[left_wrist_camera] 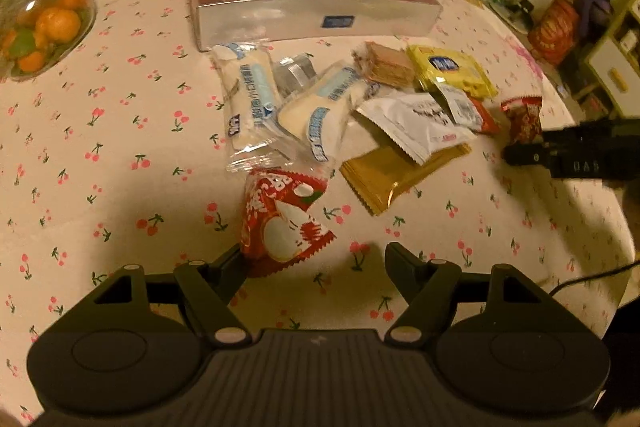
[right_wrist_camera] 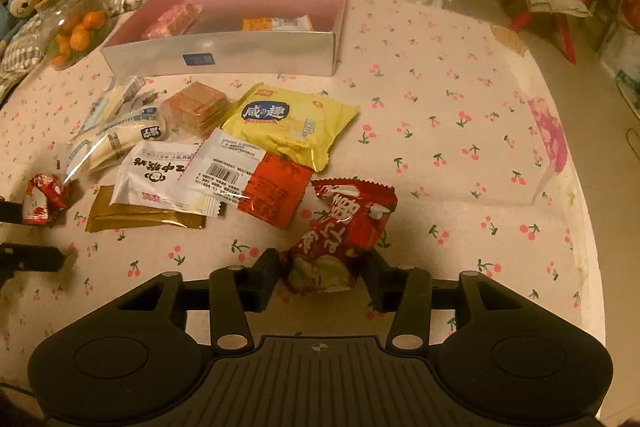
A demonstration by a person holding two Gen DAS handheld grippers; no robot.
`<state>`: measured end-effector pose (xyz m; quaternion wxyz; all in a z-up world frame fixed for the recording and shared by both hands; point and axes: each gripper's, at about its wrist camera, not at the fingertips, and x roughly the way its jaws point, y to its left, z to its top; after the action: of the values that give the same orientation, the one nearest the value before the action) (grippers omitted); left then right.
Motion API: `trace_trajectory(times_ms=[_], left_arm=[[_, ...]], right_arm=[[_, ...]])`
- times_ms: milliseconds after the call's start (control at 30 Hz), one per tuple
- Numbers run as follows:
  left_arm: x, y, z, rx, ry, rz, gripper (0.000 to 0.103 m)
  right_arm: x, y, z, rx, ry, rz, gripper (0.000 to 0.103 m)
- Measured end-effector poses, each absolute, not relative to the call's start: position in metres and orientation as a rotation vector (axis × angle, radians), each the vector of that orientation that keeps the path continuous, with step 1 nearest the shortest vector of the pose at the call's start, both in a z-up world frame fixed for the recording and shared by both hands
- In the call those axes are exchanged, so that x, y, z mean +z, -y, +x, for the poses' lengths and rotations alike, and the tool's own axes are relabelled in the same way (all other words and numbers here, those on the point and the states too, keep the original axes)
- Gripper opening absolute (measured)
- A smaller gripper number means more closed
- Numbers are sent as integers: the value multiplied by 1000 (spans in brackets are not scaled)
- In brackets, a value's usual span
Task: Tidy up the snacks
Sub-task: 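Grasp a red-and-white candy with the left tool while the right tool grasps a red candy packet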
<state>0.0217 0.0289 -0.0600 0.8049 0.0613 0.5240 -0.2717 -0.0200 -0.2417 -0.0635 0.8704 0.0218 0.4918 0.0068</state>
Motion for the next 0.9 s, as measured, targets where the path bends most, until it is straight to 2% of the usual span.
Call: trace_trajectory(times_ms=[167, 400, 500, 567, 600, 633, 900], left_arm=[[-59, -36, 29, -558, -1138, 29, 69], [-59, -39, 34, -495, -1131, 4, 39], [-60, -41, 35, -486, -1136, 3, 38], [-59, -41, 34, -483, -1137, 15, 35], [-59, -41, 34, -479, -1136, 22, 29], [-59, -41, 33, -476, -1137, 27, 29], [-56, -45, 32, -471, -1149, 25, 28]], right_arm=[[-63, 243, -16, 18, -1030, 79, 52], [-65, 254, -11, -19, -1028, 154, 52], [-66, 258, -9, -33, -1014, 177, 52], [-66, 258, -9, -39, -1009, 176, 47], [-66, 258, -9, -40, -1006, 170, 35], [-66, 257, -9, -41, -1005, 164, 29], [-61, 252, -11, -24, -1008, 144, 27]])
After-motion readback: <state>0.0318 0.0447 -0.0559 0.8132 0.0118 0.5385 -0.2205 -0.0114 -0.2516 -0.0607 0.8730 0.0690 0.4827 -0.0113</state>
